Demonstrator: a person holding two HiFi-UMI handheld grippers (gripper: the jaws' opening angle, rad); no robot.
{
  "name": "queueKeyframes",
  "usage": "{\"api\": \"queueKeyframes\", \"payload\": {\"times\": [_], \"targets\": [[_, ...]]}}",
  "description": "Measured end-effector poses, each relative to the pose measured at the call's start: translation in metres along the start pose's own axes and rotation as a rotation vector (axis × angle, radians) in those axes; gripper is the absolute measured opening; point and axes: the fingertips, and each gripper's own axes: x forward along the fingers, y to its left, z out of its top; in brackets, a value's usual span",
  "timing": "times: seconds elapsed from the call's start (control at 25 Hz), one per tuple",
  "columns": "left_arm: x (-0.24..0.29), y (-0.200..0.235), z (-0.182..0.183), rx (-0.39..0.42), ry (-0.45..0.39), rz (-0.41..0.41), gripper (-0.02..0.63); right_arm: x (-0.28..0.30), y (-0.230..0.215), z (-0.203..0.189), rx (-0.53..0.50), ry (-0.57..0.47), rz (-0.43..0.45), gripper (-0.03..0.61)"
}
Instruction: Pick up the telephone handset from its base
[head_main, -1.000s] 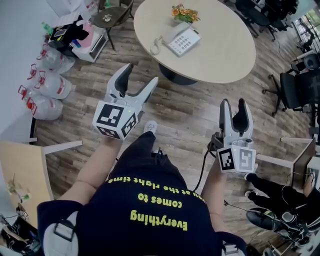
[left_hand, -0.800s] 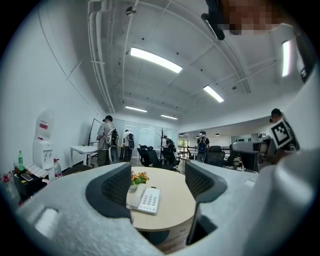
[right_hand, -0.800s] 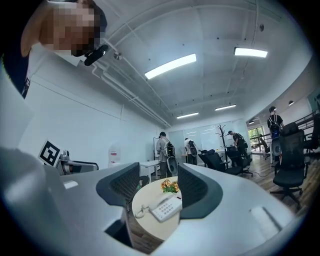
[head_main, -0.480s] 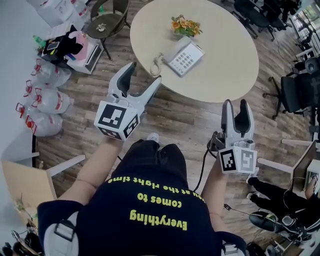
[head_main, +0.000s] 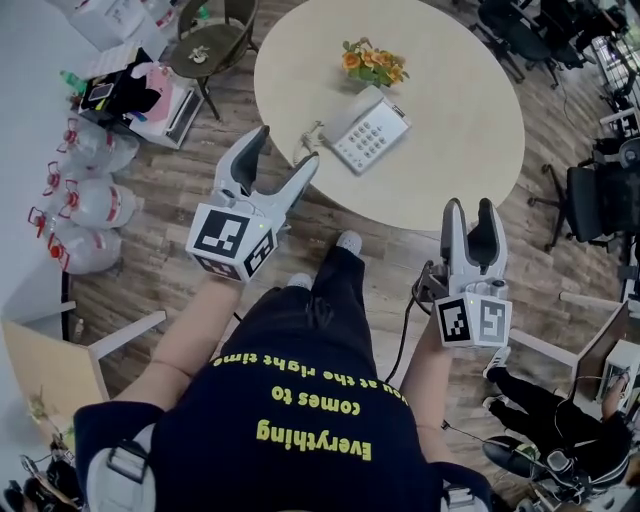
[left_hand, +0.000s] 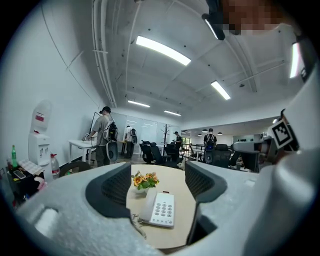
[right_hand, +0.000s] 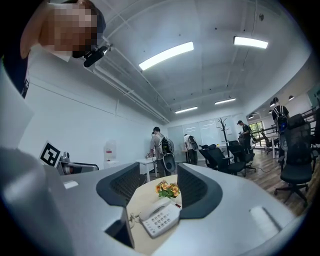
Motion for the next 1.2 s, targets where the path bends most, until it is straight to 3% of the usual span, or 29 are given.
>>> {"api": "queueKeyframes", "payload": {"times": [0.4,0.72,1.2], "targets": [[0.099,0.017,0.021,0.001,-0.024,0.088,0.339,0.102,-0.066,0.021,-0.008,-0.010,0.107,0.249],[0.162,0.014,0.023,0.007,-0.022,0.138,0.339,0.147,-0.116,0.019,0.009,0.002,0.160,0.248],[0.205,0.027,0.011,-0.001,0.018,0.088,0.339,0.186,-0.126,0.013,0.026,0.027,0.126,0.245]]}}
